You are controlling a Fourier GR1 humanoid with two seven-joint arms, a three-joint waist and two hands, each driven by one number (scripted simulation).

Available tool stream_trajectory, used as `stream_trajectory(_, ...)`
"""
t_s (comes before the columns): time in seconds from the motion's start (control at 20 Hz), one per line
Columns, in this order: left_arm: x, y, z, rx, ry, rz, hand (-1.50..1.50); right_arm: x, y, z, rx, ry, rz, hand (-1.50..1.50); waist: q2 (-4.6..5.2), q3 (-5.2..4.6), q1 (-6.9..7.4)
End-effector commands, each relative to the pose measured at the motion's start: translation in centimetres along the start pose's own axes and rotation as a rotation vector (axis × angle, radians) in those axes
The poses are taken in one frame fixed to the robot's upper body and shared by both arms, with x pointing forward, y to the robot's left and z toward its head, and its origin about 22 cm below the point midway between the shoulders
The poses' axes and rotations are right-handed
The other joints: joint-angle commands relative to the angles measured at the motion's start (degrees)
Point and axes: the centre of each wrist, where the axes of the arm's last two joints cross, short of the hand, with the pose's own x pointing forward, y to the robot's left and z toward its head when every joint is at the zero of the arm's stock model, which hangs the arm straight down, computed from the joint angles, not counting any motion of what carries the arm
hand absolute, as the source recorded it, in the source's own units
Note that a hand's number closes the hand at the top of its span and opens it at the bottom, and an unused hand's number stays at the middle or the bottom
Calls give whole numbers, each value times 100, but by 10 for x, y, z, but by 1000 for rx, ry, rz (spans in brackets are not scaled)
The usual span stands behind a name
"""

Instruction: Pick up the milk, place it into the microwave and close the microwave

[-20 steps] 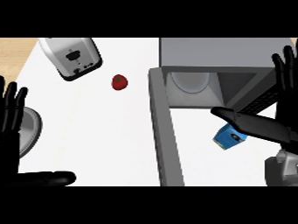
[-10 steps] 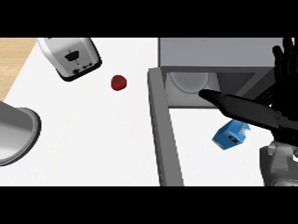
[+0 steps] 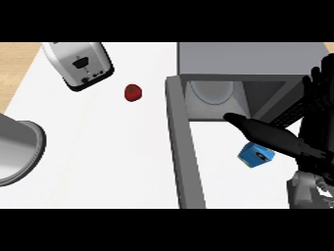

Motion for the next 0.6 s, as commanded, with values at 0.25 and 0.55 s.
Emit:
stream_trajectory(0.25, -1, 14, 14, -4, -8, 9, -150, -62, -6, 0, -64, 57, 14, -150, 10, 4, 8)
stream_trajectory(0.55, 26, 25, 32, -22, 3, -7, -150, -75, -27, 0, -106, 116, 44, -150, -5, 2, 16)
